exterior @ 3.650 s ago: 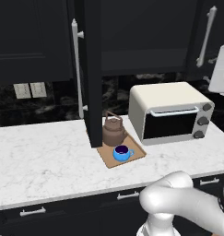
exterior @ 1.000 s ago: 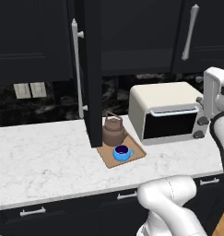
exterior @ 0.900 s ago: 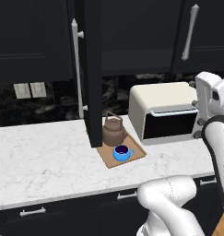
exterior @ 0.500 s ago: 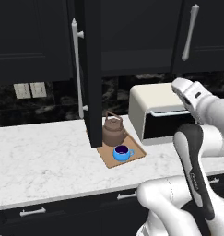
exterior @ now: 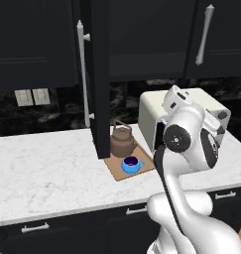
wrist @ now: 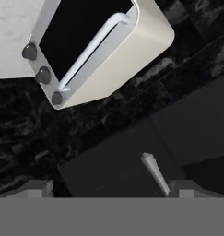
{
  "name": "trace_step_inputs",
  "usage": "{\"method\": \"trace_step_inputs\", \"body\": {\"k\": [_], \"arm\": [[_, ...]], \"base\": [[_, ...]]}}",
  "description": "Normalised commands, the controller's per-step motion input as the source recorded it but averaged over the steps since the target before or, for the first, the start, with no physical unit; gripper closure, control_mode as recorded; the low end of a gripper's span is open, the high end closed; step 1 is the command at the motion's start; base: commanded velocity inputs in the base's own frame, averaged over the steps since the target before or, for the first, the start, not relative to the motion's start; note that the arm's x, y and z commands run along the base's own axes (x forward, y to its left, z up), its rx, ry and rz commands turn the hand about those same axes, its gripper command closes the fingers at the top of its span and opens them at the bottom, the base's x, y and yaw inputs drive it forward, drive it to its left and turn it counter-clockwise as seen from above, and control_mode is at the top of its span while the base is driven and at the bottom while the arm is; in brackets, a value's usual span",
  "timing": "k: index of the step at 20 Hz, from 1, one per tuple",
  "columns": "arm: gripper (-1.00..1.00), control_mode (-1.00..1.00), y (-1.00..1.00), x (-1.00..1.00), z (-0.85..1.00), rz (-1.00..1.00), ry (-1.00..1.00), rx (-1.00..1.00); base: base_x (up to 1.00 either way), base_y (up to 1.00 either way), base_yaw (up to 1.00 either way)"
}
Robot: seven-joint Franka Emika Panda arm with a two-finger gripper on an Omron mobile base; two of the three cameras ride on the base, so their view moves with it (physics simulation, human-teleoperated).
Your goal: Pick the kettle from the counter and place it on the tray. Then pick the mug from the cabinet and place it on the tray. Then close the cabinet doors.
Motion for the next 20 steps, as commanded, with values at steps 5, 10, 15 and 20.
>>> {"method": "trace_step_inputs", "body": {"k": [5,10,15,20], "arm": [[-1.00,-1.00,-0.19,-0.03,-0.17,-0.52,-0.09,-0.40],[-1.00,-1.00,0.01,-0.40,-0.11,-0.44,-0.21,-0.33],[-1.00,-1.00,0.15,-0.69,-0.07,-0.04,-0.38,-0.22],[-1.00,-1.00,0.64,-0.18,0.00,-0.13,-0.09,-0.23]], "base": [[0.00,0.00,0.00],[0.00,0.00,0.00],[0.00,0.00,0.00],[0.00,0.00,0.00]]}}
